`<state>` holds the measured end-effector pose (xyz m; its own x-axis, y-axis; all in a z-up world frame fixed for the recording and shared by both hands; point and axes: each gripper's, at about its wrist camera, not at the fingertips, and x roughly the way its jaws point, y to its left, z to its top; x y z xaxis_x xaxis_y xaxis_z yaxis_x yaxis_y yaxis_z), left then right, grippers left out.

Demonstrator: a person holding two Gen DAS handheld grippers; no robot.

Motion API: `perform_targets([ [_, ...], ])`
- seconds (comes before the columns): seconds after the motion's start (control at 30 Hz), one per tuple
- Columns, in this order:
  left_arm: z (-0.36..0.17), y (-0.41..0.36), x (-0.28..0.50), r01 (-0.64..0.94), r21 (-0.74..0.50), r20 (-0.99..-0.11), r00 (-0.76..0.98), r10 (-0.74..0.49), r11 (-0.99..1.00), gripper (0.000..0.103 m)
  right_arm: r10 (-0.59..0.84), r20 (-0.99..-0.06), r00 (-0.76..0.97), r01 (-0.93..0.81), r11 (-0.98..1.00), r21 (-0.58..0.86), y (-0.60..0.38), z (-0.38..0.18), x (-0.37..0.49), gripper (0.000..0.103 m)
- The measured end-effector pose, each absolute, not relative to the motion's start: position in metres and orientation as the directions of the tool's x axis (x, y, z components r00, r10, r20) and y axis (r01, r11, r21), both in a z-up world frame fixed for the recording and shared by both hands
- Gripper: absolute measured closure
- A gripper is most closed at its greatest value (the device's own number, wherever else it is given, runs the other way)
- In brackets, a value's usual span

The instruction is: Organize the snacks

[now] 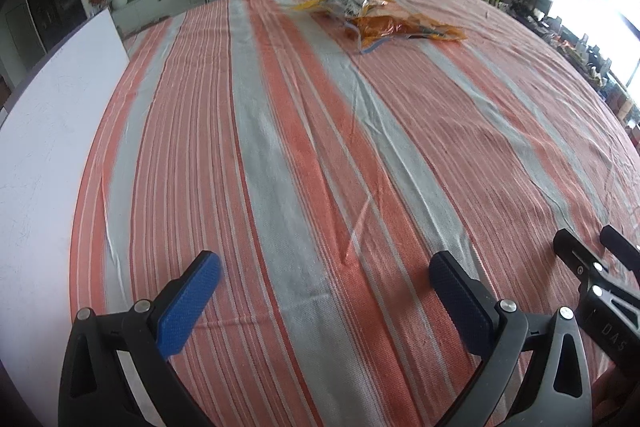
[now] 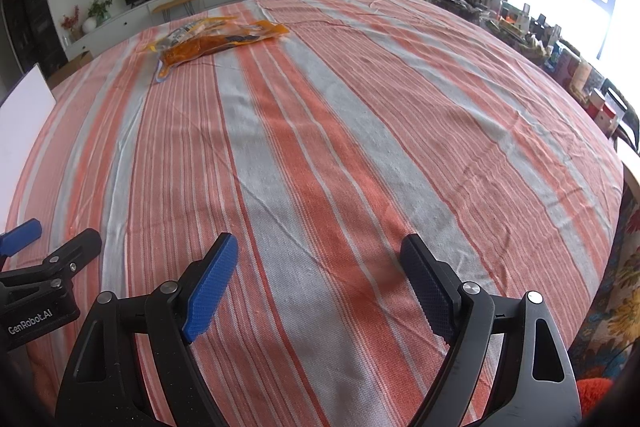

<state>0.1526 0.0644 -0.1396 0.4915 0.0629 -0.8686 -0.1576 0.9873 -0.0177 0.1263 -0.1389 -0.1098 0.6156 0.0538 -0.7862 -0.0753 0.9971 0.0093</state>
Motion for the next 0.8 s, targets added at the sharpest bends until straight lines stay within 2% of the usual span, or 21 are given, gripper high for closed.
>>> perform_targets([
  [0.13, -0.106, 0.071, 0.174, -0.188, -0.168, -0.843, 0.537, -0.042, 0.968, 0.000, 0.055, -0.787, 0.614, -0.077, 0.997, 0.010, -0.138, -0.110, 0.127, 0.016],
  [0.27, -0.072, 0.073, 0.226, -0.152, -0.181, -0.820, 0.569, -0.063, 0.972, 0.000, 0.057, -0.788, 0.613, -0.079, 0.997, 0.011, -0.138, -0.110, 0.127, 0.016],
  [0.4, -0.056, 0.072, 0.312, -0.041, -0.095, -0.846, 0.529, -0.059, 0.995, 0.000, 0.057, -0.788, 0.613, -0.079, 0.997, 0.011, -0.138, -0.111, 0.127, 0.016],
  [0.53, -0.055, 0.070, 0.387, 0.016, 0.059, -0.845, 0.534, 0.041, 0.998, 0.000, 0.058, -0.788, 0.612, -0.080, 0.997, 0.011, -0.138, -0.111, 0.127, 0.015],
  [0.7, -0.085, 0.065, 0.450, 0.104, 0.129, -0.888, 0.455, 0.068, 0.986, 0.000, 0.061, -0.790, 0.610, -0.084, 0.996, 0.012, -0.138, -0.111, 0.127, 0.014],
  [0.8, -0.107, 0.070, 0.475, 0.087, 0.187, -0.899, 0.417, 0.134, 0.978, 0.000, 0.061, -0.790, 0.610, -0.084, 0.996, 0.012, -0.138, -0.111, 0.127, 0.013],
])
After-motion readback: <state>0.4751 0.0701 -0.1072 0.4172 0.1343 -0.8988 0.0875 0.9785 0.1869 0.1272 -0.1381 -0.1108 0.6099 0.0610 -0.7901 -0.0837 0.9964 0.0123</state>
